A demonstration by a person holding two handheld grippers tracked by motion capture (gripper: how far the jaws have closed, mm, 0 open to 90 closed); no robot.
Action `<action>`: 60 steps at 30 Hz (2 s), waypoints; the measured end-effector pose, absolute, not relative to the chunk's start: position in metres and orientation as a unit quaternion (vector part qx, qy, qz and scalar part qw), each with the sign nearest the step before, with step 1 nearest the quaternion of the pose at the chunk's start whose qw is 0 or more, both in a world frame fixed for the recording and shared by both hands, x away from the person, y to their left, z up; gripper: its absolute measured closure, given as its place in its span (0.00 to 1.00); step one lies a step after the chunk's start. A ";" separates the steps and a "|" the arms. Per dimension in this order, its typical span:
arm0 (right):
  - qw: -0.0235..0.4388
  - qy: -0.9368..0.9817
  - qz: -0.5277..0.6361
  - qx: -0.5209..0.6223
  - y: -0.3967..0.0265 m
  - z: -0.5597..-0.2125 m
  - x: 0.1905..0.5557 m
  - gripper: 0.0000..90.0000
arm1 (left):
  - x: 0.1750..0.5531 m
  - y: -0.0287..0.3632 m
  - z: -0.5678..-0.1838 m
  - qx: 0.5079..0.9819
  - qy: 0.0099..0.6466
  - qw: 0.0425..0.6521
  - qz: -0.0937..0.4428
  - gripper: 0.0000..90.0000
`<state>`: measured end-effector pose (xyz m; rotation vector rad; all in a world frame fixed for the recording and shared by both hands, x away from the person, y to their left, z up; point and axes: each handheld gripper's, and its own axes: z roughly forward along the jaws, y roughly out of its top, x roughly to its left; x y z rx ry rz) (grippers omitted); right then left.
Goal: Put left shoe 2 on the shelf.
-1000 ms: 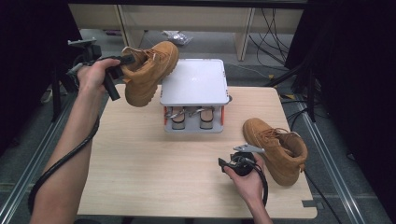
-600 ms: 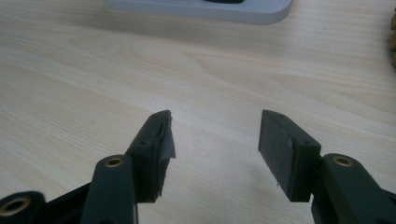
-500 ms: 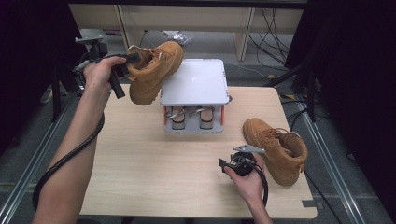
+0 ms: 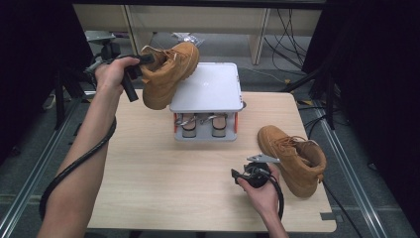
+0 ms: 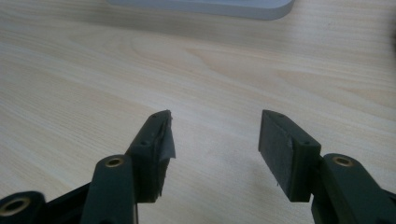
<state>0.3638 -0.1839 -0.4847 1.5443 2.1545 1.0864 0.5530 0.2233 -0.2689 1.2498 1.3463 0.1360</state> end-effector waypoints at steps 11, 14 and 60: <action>0.135 0.744 0.378 0.534 -0.185 -0.485 0.365 0.50 | 0.558 0.215 -0.271 0.546 0.581 0.601 0.055 0.90; 0.132 0.742 0.377 0.539 -0.184 -0.485 0.364 0.50 | 0.559 0.213 -0.270 0.548 0.580 0.600 0.055 0.90; 0.134 0.743 0.373 0.540 -0.185 -0.488 0.364 0.50 | 0.575 0.172 -0.275 0.560 0.582 0.588 0.045 0.89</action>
